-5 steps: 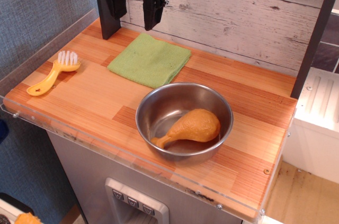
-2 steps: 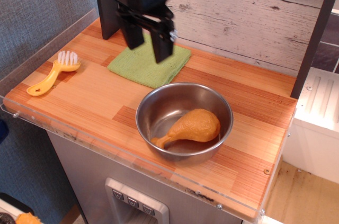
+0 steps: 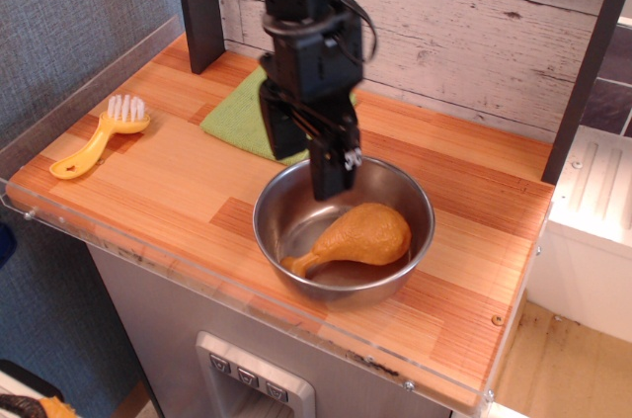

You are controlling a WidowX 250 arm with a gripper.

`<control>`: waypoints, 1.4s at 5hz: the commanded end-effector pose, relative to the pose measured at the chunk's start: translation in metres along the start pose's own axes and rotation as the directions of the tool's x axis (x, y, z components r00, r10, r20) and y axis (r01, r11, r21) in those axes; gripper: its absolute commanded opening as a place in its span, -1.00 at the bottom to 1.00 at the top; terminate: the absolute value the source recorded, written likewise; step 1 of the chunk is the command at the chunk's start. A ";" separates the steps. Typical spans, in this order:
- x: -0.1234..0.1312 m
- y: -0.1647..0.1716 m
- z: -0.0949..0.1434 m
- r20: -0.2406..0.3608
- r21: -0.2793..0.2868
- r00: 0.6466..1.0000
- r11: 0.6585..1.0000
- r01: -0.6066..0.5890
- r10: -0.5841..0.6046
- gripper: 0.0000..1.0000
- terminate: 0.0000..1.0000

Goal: Place the drumstick to the left of the bowl

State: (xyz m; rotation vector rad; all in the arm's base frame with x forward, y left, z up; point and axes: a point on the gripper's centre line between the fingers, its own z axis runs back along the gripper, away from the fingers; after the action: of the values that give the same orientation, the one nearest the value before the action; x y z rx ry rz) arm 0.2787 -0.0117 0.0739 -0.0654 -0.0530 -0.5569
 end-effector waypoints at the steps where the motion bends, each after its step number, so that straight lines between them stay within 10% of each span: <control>1: -0.003 -0.023 0.002 -0.008 0.062 0.995 0.993 0.103 -0.103 1.00 -1.00; 5: -0.014 -0.024 -0.061 -0.170 0.046 0.985 0.998 0.050 -0.041 1.00 -1.00; 6: -0.011 -0.033 -0.054 -0.138 0.065 0.988 0.994 0.083 -0.073 -1.00 -1.00; 7: -0.009 -0.045 -0.041 -0.092 0.068 0.991 0.992 0.109 -0.102 -1.00 -1.00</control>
State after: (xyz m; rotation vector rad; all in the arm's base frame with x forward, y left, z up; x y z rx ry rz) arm 0.2471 -0.0525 0.0260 0.0241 0.0475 -0.6501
